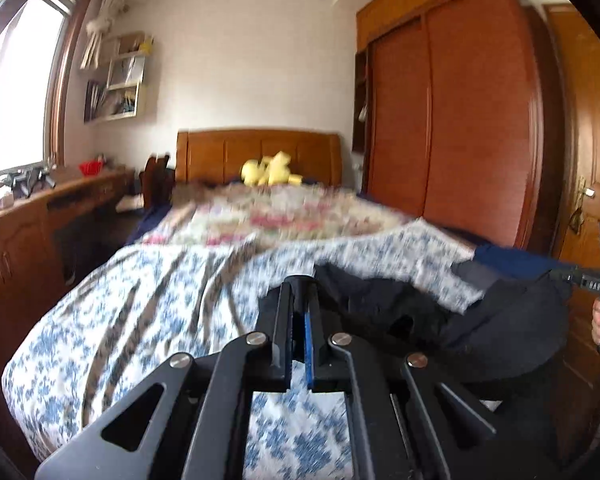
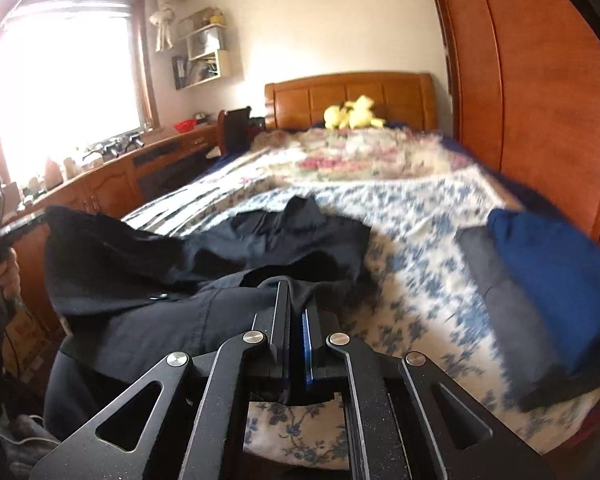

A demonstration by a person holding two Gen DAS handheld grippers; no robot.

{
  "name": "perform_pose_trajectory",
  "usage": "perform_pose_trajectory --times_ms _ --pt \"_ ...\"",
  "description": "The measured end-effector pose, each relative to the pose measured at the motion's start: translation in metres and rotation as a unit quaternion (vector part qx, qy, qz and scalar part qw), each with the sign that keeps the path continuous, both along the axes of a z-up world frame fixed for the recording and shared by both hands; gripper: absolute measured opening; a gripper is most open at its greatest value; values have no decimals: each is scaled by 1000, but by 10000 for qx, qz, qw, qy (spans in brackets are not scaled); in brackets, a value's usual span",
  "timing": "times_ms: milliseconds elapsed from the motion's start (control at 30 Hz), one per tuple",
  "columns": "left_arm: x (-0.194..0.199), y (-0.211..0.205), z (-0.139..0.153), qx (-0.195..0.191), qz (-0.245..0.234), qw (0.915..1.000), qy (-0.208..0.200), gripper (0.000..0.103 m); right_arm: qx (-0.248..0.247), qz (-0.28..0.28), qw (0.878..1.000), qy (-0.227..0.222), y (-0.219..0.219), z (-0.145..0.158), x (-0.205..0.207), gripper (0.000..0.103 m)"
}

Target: Fold large clothes

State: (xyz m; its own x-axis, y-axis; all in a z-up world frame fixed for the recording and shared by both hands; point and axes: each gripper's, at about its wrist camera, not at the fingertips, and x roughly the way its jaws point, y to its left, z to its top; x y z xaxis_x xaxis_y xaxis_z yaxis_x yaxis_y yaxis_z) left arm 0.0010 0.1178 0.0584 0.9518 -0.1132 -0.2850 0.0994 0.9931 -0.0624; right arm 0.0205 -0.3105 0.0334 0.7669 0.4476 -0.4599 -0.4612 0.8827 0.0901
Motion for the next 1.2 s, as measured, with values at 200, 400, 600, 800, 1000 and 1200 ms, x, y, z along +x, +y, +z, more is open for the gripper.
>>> perform_pose_trajectory --times_ms 200,400,600,800,1000,1200 --pt "-20 0 38 -5 -20 9991 -412 2 55 -37 9995 -311 -18 41 -32 2" --pt "20 14 17 21 270 9996 -39 3 4 -157 9994 -318 -26 44 -20 2" --pt "103 27 -29 161 481 9974 511 3 -384 -188 9990 -127 -4 2 59 2" --pt "186 34 -49 456 650 9934 830 3 -689 -370 9969 -11 20 -34 174 2" --pt "262 36 -55 707 820 9894 971 3 -846 -486 9952 -12 42 -51 276 2" --pt "312 40 -72 829 811 9859 1205 3 -980 -741 9918 348 57 -79 354 2"
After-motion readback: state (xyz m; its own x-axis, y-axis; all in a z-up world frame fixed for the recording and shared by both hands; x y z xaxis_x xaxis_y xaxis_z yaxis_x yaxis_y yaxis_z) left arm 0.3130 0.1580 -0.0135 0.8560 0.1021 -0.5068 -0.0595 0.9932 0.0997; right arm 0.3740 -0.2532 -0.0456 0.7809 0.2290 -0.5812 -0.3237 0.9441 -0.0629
